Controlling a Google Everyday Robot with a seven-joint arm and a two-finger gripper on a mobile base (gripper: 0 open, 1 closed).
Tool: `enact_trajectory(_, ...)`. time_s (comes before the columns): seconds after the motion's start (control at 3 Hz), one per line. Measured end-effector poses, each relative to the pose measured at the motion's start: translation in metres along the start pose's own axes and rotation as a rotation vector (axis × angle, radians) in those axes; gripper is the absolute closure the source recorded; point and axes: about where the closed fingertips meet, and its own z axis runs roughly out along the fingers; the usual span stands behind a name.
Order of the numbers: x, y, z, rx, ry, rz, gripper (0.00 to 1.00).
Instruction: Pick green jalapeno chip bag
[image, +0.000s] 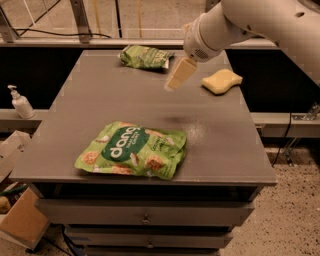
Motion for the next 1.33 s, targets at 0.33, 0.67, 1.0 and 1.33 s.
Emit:
enact_trajectory(0.33, 0.005, -0.021, 0.030, 0.042, 0.009, 0.025, 0.00)
enact_trajectory(0.67, 0.007, -0.045, 0.064, 0.085, 0.008, 0.072, 0.00)
enact_trajectory(1.0, 0.011, -0.062, 0.094, 0.123, 0.002, 0.140, 0.00)
enact_trajectory(1.33, 0.015, -0.076, 0.122, 0.142, -0.029, 0.238, 0.00)
